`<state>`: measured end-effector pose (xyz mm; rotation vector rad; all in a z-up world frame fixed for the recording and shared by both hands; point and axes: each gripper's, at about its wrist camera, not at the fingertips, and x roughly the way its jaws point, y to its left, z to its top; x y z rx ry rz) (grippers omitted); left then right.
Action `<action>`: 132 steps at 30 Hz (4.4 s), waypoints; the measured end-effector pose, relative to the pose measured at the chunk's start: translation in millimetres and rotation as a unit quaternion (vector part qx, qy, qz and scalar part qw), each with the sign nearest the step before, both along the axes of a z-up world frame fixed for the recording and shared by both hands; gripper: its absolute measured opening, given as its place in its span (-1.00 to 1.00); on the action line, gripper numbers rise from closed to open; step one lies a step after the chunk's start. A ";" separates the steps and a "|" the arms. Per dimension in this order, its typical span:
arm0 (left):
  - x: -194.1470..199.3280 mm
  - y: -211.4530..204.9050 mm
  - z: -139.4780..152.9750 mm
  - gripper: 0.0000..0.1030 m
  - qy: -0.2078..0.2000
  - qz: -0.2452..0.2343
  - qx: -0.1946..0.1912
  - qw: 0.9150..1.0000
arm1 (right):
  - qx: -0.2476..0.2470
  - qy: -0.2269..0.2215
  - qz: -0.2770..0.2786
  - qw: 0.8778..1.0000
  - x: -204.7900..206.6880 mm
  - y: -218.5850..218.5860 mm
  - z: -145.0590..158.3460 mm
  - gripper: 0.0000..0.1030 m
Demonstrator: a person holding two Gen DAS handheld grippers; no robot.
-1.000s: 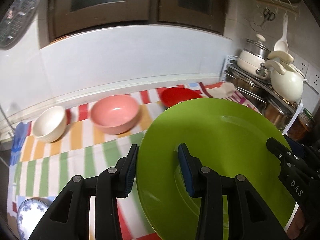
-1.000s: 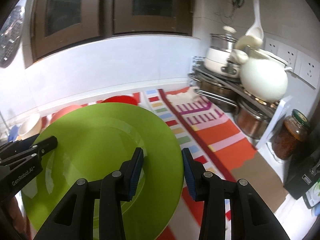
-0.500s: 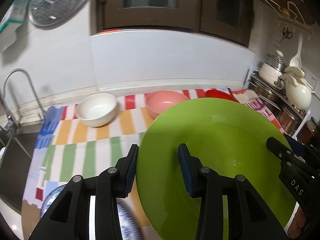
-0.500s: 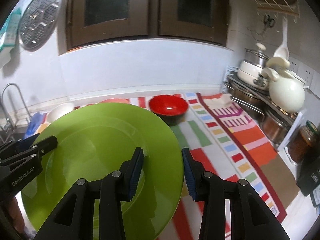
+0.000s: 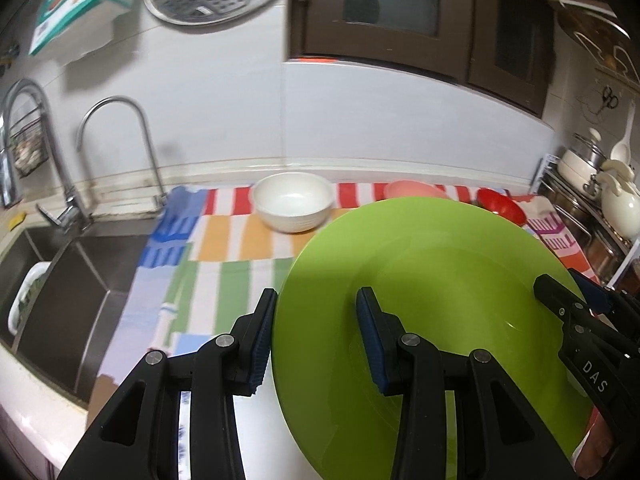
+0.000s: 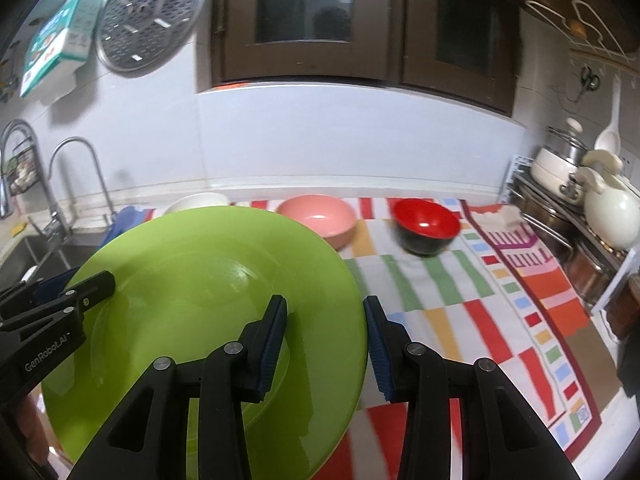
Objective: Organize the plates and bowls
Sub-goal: 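Lift the lime-green plate with both grippers over the blue-and-white plates, then lower the lime-green plate onto the stack and open both grippers, then move both grippers to the white bowl, then pinch the white bowl's rim with both grippers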
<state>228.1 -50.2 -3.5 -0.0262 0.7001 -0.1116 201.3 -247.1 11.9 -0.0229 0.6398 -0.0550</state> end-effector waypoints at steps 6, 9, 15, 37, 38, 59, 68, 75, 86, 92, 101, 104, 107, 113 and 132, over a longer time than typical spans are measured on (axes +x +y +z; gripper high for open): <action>-11.4 34.8 -5.1 -0.22 0.006 0.026 0.001 1.000 | 0.000 0.006 0.029 1.000 -3.2 38.4 -5.5 -0.21; -16.9 52.4 -9.1 -0.22 0.009 0.040 0.004 0.999 | 0.001 0.009 0.041 0.999 -3.3 53.6 -9.2 -0.21; -25.0 81.2 -20.4 -0.22 0.025 0.069 0.008 0.997 | 0.005 0.024 0.072 0.997 -2.7 83.9 -22.4 -0.22; -30.5 111.9 -82.9 -0.22 0.110 0.111 0.020 0.988 | 0.013 0.116 0.118 0.986 12.8 117.2 -85.4 -0.22; -29.9 111.5 -85.2 -0.22 0.113 0.110 0.021 0.987 | 0.012 0.119 0.118 0.986 13.0 117.2 -87.5 -0.22; -33.8 105.0 -110.4 -0.21 0.152 0.089 0.031 0.984 | 0.009 0.161 0.116 0.980 13.5 116.6 -104.9 -0.20; -30.5 104.1 -97.6 0.25 0.133 0.084 0.039 0.987 | 0.011 0.148 0.112 0.983 13.7 114.4 -95.8 0.04; -23.9 106.6 -75.6 0.43 0.097 0.089 0.044 0.990 | -0.008 0.114 0.089 0.989 15.3 111.4 -79.2 0.11; -4.1 90.9 -36.0 0.51 0.034 0.076 0.060 0.995 | -0.013 0.049 0.107 0.993 29.7 101.7 -42.4 0.11; 16.6 72.3 -15.2 0.53 0.007 0.067 0.059 0.996 | 0.029 0.051 0.111 0.992 53.5 82.0 -29.7 0.11; 64.3 45.9 2.2 0.53 0.007 0.057 0.046 0.997 | 0.029 0.022 0.118 0.992 97.1 58.3 -6.0 0.11; 81.0 40.4 6.4 0.52 0.008 0.060 0.050 0.997 | 0.038 0.024 0.126 0.991 119.4 52.2 -2.3 0.11; 100.4 38.5 8.5 0.52 0.014 0.058 0.049 0.997 | 0.042 0.028 0.135 0.990 139.1 50.9 -0.2 0.11; 142.1 35.3 3.5 0.52 0.035 0.048 0.069 0.996 | 0.045 0.028 0.149 0.987 179.5 54.3 1.3 0.11; 257.4 50.7 -60.0 0.32 0.115 0.056 0.071 0.989 | 0.055 0.128 0.162 0.977 291.0 82.8 -62.1 -0.11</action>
